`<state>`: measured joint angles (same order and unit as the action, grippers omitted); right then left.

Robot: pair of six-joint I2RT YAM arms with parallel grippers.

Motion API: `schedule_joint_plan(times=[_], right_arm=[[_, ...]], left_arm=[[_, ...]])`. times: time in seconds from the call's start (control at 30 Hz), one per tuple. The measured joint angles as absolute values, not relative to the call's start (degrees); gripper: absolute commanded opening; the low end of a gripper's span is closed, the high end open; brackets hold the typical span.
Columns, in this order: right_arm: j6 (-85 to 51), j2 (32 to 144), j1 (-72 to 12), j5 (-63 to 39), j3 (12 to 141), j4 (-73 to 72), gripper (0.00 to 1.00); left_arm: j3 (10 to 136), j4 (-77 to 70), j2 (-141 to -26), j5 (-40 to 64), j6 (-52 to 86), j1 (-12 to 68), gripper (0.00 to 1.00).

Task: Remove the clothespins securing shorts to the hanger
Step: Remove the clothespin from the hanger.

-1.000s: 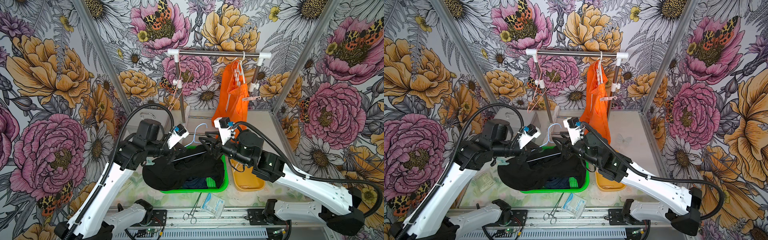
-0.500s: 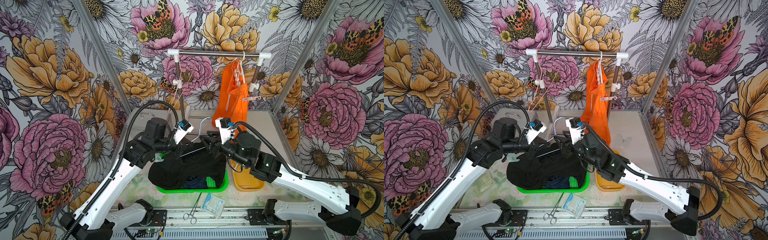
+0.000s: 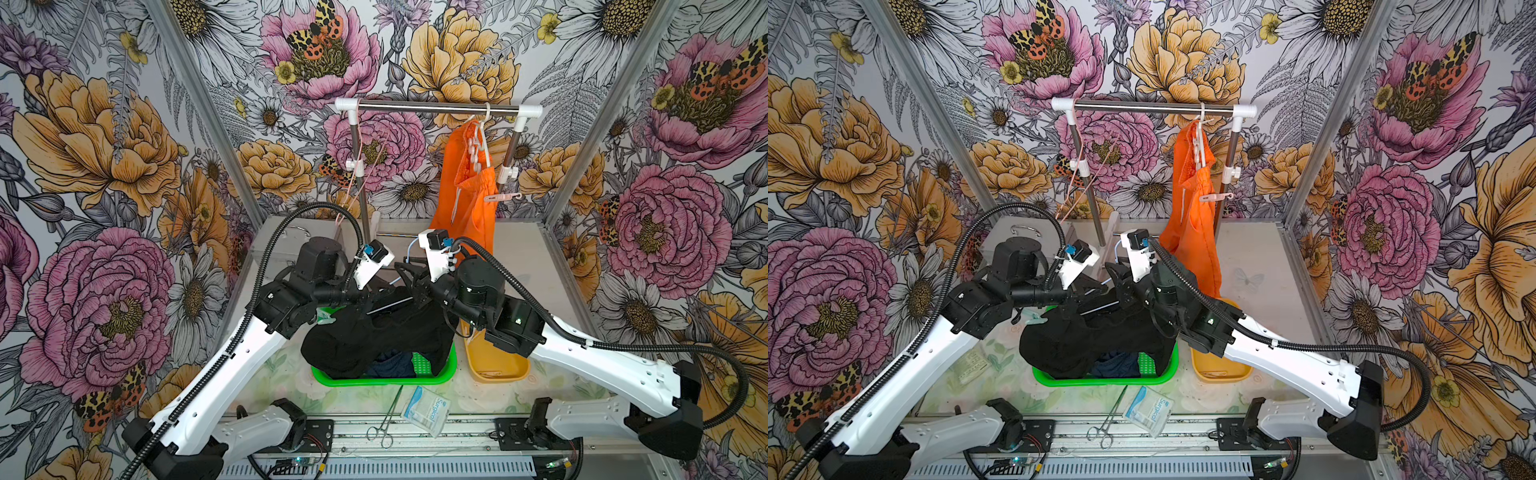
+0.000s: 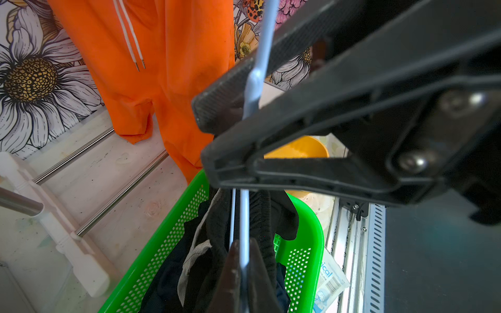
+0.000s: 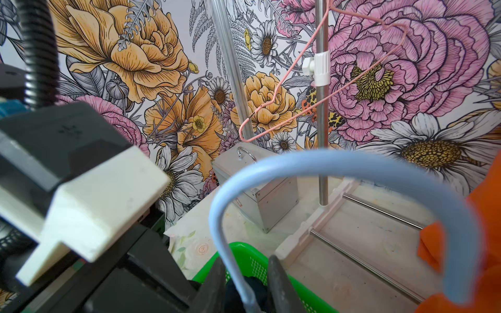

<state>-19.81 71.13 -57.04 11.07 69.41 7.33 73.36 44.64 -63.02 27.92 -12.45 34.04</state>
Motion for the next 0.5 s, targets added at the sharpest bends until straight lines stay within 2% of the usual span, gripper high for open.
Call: schedule_joint_plan(times=[0.2, 0.37, 0.43, 0.5], right_arm=[[-18.3, 71.7, -56.4, 12.0, 69.4, 7.5, 0.01], [-16.5, 71.7, -56.3, 12.1, 69.4, 7.7, 0.00], [-15.6, 71.7, -56.2, 12.0, 69.2, 7.6, 0.00], [-14.9, 71.7, -56.2, 11.7, 68.7, 7.4, 0.00]], left_arm=[[72.7, 43.9, -63.6, 27.9, -11.8, 34.4, 0.00], [72.2, 43.1, -63.7, 27.8, -11.3, 34.5, 0.01], [72.0, 43.0, -63.7, 27.8, -11.1, 34.5, 0.15], [71.8, 42.0, -63.7, 27.9, -10.5, 34.7, 0.23]])
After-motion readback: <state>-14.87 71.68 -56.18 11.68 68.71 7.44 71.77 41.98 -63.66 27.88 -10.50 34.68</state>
